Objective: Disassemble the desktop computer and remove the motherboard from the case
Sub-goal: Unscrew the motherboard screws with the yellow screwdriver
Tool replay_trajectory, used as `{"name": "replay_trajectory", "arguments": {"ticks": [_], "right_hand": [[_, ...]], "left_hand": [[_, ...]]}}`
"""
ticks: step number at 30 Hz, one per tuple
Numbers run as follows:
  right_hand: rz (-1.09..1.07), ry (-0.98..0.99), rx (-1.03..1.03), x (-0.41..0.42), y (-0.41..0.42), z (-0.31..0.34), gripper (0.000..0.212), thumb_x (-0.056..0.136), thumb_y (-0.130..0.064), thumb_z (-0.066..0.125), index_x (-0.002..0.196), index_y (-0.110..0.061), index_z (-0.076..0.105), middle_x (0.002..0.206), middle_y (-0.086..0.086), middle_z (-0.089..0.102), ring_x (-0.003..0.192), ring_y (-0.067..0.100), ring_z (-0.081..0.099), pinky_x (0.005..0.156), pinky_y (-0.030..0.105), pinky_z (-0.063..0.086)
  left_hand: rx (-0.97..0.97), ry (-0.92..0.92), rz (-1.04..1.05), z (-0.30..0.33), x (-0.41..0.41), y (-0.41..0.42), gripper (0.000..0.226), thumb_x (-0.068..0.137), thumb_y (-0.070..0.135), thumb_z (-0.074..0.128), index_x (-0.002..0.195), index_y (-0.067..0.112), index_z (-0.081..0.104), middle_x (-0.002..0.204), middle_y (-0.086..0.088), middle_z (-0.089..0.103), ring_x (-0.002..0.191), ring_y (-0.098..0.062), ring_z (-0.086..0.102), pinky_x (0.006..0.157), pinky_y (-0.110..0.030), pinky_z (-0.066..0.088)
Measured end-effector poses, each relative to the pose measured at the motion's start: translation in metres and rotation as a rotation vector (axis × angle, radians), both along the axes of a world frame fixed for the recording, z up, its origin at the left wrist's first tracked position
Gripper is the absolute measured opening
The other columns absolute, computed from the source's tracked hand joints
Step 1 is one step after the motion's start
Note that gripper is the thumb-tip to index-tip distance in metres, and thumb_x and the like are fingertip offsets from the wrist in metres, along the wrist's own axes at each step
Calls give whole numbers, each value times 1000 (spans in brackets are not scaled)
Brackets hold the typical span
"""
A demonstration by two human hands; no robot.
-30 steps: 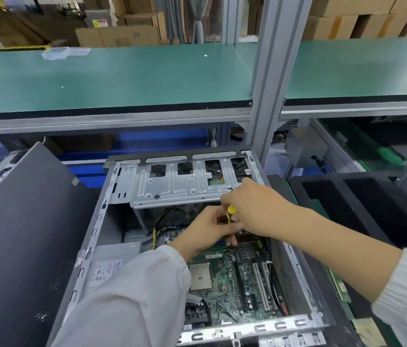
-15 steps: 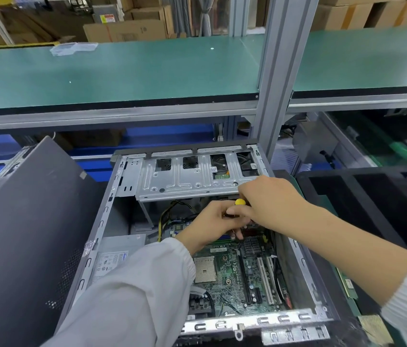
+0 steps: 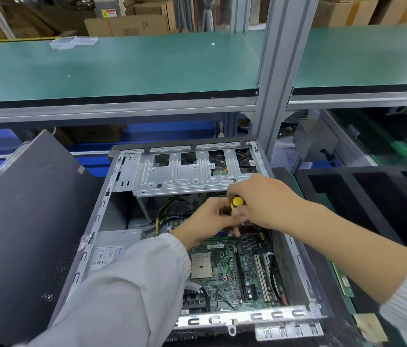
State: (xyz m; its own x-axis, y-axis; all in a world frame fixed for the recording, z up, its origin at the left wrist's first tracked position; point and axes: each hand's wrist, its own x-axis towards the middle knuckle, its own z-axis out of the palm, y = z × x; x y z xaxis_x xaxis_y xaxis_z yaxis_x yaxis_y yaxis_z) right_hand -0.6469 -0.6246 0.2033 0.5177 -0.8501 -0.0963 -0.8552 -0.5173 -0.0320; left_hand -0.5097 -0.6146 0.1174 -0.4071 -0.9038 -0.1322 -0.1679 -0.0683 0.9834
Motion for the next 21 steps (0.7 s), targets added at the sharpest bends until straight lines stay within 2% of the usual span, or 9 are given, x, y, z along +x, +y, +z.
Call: {"name": "replay_trajectory", "arguments": {"ticks": [3,5,8,9,12,13,15,18,21], "right_hand": [[-20,104,-143,2,0,0,46,89,-60,46,97,-16,56,86,4,56,74,21,43,56,29,31],[-13,130,-125,4,-1,-2,34,93,-48,50,98,-14,56,90,5,57,76,21,45,59,29,34],[29,79,-21,2,-1,-1,20,91,-26,58,109,-19,55,86,3,42,80,22,46,61,31,36],[28,63,-3,2,0,0,22,90,-27,58,111,-20,55,85,3,41,77,21,42,62,30,35],[-33,73,-73,4,3,0,36,90,-49,52,104,-16,55,91,4,52,74,21,39,61,31,34],[-36,105,-122,6,3,0,36,92,-49,50,101,-15,56,91,3,55,76,22,46,61,30,34],[-17,128,-128,9,3,-2,23,95,-34,51,105,-15,57,97,4,58,87,23,53,62,30,35],[29,74,-7,8,4,-2,19,92,-22,54,111,-19,52,96,6,54,102,24,47,64,32,34],[-25,69,-39,9,6,1,34,90,-48,53,107,-17,55,99,8,56,87,23,47,64,30,34]], "left_hand": [[-5,-7,-15,1,0,-1,18,91,3,61,81,17,64,68,10,69,59,-11,65,65,-28,52],[-3,7,-17,0,-1,-1,19,90,2,62,81,18,65,70,11,69,60,-13,65,68,-31,52],[12,18,-1,-3,-1,-2,10,89,3,64,85,12,65,70,7,68,61,-16,65,68,-33,52],[11,8,-6,-4,-1,-2,8,89,3,64,86,10,64,68,7,68,60,-15,65,66,-31,52],[-1,-7,-24,-3,0,-2,12,90,1,61,83,10,61,67,8,69,60,-14,66,67,-34,51],[-5,-3,-27,-3,0,-2,14,90,1,60,82,11,62,69,8,70,60,-15,66,69,-36,52],[-3,3,-19,-2,0,-1,13,90,1,61,83,13,63,71,8,70,62,-15,66,71,-38,52],[1,-10,2,-4,0,-1,3,90,2,62,89,4,63,66,5,69,60,-13,66,69,-33,53],[4,-36,-13,-1,1,-1,9,91,1,60,87,9,63,63,7,69,60,-11,66,66,-29,53]]}}
